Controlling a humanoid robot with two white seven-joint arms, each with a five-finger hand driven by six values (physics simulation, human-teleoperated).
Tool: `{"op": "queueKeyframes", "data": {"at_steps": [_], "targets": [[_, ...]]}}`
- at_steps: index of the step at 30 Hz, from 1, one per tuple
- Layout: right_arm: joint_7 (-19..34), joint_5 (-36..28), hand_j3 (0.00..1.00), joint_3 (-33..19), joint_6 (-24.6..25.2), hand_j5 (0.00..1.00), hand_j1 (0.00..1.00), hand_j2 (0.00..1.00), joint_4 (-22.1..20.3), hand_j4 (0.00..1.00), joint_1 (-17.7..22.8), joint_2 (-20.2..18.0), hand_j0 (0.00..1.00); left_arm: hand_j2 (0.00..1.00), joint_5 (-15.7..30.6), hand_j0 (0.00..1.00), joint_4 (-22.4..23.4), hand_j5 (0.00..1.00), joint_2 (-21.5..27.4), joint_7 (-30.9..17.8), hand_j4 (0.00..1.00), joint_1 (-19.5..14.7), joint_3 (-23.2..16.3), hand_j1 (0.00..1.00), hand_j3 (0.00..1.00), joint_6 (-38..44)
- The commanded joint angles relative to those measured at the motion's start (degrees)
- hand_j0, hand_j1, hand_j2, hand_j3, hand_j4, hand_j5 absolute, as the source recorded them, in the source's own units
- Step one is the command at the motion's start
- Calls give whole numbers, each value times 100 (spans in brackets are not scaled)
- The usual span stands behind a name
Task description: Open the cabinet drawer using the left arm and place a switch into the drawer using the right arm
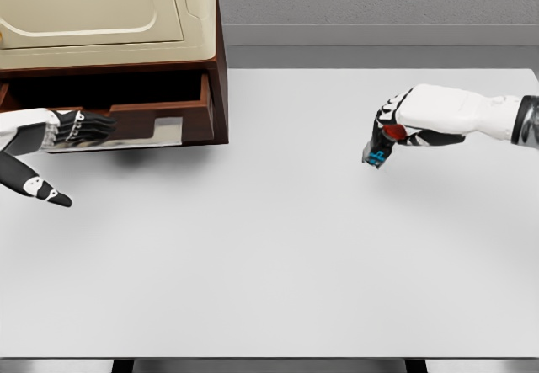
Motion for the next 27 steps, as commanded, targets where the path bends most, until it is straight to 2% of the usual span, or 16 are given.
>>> {"op": "queueKeyframes", "data": {"at_steps": [1,7,13,20,27], "targets": [[-1,-30,47,275,13,47,47,47,125,47,0,119,47,100,-491,100,43,100,25,-37,100,1,-118,100,100,18],[-1,120,47,424,13,47,47,47,143,47,-176,259,47,100,-359,100,43,100,183,-37,100,45,-118,100,100,18],[-1,120,47,776,13,47,47,47,143,47,-606,470,47,100,-227,100,43,100,227,-37,100,89,-118,100,100,18],[-1,120,47,1013,13,47,47,47,134,47,-879,620,47,100,-130,100,51,100,289,-37,100,80,-74,100,100,18],[-1,120,47,1110,13,47,47,47,99,47,-1125,751,47,100,274,100,43,100,429,-37,100,71,-74,100,100,18]]}}
